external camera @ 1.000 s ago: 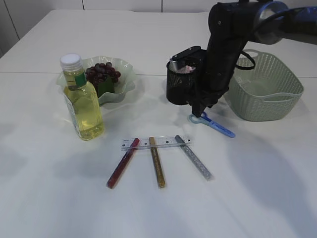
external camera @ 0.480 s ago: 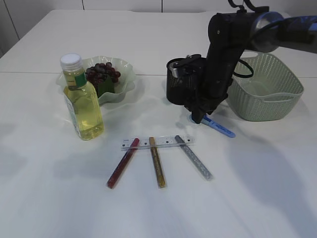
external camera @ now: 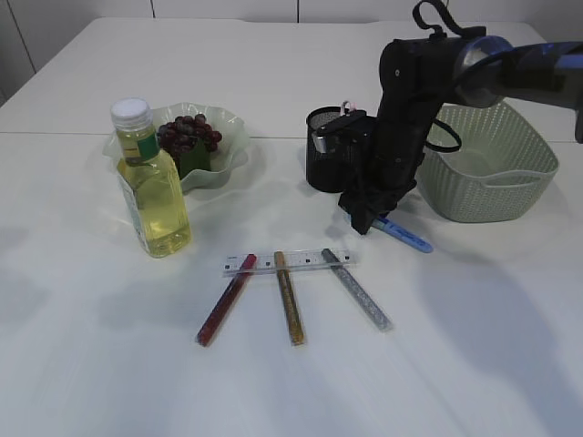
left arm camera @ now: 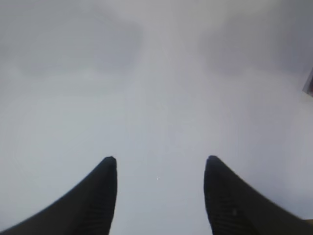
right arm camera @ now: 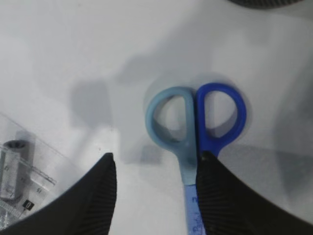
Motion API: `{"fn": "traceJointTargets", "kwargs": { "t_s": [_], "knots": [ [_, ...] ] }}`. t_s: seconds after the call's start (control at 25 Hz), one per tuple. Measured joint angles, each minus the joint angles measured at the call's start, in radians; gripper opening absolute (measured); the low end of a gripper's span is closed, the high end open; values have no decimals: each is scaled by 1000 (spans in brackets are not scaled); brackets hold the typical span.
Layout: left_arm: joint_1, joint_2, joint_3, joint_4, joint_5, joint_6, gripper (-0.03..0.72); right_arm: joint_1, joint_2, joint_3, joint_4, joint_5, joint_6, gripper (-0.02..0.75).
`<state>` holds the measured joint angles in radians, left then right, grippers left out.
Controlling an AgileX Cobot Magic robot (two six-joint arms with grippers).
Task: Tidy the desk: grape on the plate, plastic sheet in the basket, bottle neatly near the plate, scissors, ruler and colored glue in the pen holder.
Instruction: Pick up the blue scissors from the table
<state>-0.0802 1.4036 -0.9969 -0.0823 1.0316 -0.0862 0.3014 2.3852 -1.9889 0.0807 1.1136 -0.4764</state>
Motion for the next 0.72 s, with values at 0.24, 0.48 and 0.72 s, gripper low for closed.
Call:
{"fn": "traceJointTargets", "kwargs": {
  "t_s": [0.24,0.48,0.72],
  "knots": [
    [0,0,0,2,0,0,415,-11,0,0,-23,-2,-2,417],
    [0,0,0,4,-4,0,414,-19,2,0,-29,-2,-2,417],
    [0,0,0,6,-6,0,414,-19,12,0,-29,-2,-4,417]
  ]
}}
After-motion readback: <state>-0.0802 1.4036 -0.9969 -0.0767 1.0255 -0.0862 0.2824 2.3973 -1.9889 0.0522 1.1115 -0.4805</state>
